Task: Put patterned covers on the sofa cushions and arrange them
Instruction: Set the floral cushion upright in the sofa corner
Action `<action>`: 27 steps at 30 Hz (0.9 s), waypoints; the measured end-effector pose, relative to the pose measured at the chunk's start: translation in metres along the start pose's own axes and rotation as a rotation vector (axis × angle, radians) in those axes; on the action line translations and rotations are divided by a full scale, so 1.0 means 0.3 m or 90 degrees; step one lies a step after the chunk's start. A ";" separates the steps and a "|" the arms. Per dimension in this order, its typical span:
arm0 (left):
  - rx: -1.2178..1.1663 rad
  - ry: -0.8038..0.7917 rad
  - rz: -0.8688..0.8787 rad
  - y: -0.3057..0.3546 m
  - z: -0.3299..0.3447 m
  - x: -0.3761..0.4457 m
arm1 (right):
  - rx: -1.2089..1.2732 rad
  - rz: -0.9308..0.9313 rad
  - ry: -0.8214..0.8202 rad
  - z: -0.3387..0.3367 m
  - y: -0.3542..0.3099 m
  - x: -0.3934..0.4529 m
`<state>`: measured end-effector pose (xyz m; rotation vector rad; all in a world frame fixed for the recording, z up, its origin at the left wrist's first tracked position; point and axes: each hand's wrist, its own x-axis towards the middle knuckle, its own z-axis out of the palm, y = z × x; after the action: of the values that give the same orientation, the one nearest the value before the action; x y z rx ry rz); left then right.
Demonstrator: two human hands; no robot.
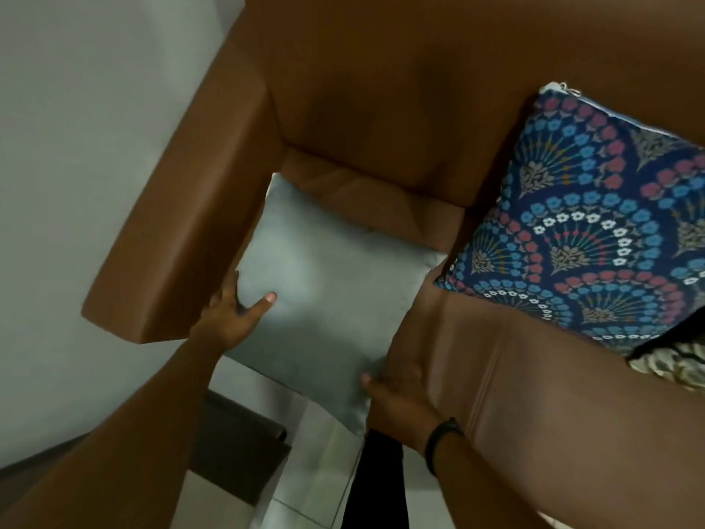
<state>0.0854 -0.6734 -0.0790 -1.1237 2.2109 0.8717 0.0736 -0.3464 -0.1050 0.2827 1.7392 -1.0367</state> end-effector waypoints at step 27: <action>-0.583 -0.122 0.239 0.766 -0.529 0.128 | 0.401 0.005 0.201 -0.631 -0.882 -0.041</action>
<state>-0.1503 -0.7053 0.0724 -0.9016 1.8876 2.1860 -0.2099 -0.3588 0.0547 0.8880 1.6323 -1.5847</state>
